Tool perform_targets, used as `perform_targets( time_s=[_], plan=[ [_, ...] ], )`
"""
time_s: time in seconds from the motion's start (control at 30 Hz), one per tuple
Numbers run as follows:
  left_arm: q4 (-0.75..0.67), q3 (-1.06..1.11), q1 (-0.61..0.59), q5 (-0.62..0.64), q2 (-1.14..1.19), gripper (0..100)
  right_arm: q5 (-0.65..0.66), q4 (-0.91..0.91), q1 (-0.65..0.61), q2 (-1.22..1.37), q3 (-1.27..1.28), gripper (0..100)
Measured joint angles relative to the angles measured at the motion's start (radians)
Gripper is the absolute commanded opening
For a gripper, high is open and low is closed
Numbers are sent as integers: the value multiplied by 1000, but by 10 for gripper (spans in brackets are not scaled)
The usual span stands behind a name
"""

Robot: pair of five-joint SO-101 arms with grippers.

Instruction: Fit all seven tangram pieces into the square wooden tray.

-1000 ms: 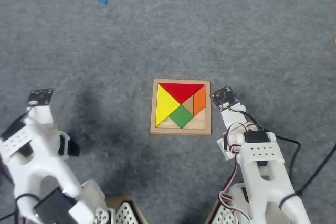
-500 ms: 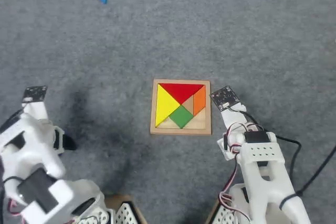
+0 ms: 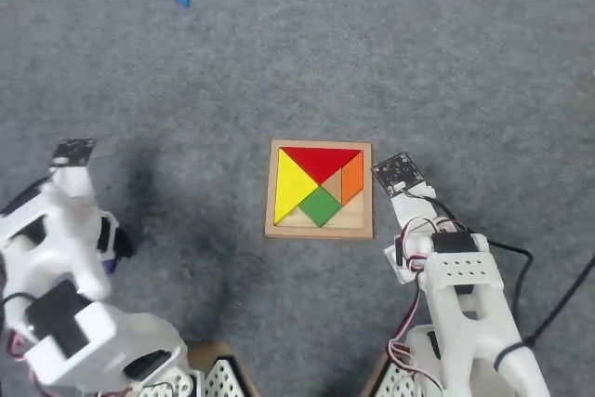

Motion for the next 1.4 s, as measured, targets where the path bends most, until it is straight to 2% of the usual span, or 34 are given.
perform_targets(
  time_s=[0.17, 0.6, 0.83, 0.9, 1.03, 1.27, 1.4],
  plan=[
    [26, -11, 54, -101, 0, 81, 0, 0, 0, 0, 0, 13],
    [31, -135, 187, -218, 40, 72, 0, 0, 0, 0, 0, 13],
    [92, -150, 190, -279, -129, 78, 0, 0, 0, 0, 0, 13],
    [95, -152, 190, -259, -149, 114, 0, 0, 0, 0, 0, 13],
    [95, -152, 189, -141, -137, 222, 0, 0, 0, 0, 0, 13],
    [95, -272, 201, 69, 107, 224, 0, 0, 0, 0, 0, 13],
    [97, -400, 196, 101, 259, 224, 0, 0, 0, 0, 0, 13]
  ],
)
